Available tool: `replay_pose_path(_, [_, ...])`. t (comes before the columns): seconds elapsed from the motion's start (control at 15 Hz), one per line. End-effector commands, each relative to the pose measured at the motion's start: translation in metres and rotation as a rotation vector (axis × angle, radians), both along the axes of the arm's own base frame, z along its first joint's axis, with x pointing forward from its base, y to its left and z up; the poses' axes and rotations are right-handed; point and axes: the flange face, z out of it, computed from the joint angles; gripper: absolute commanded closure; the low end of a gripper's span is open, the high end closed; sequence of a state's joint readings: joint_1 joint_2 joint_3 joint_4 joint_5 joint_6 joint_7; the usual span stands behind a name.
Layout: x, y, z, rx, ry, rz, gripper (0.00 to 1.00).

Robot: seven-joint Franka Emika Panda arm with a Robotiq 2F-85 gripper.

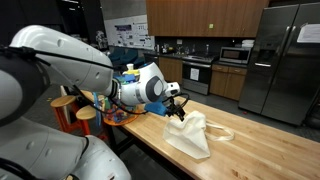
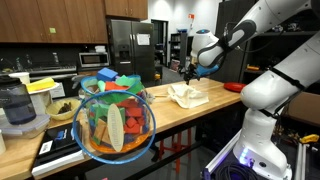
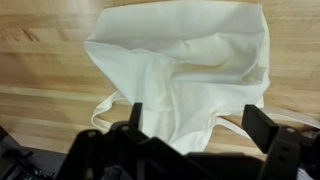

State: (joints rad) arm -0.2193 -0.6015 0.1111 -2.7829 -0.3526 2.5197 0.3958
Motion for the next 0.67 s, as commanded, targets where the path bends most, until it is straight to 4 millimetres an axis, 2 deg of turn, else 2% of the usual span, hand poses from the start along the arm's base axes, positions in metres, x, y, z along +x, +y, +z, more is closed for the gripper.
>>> replay_pose_path(0.0, [0.019, -0.023, -0.001, -0.004, -0.023, 0.030, 0.00])
replay_pose_path(0.33, [0.046, -0.059, 0.004, 0.005, -0.072, 0.019, 0.00])
replay_pose_path(0.6, [0.060, -0.068, 0.007, 0.027, -0.071, -0.006, 0.00])
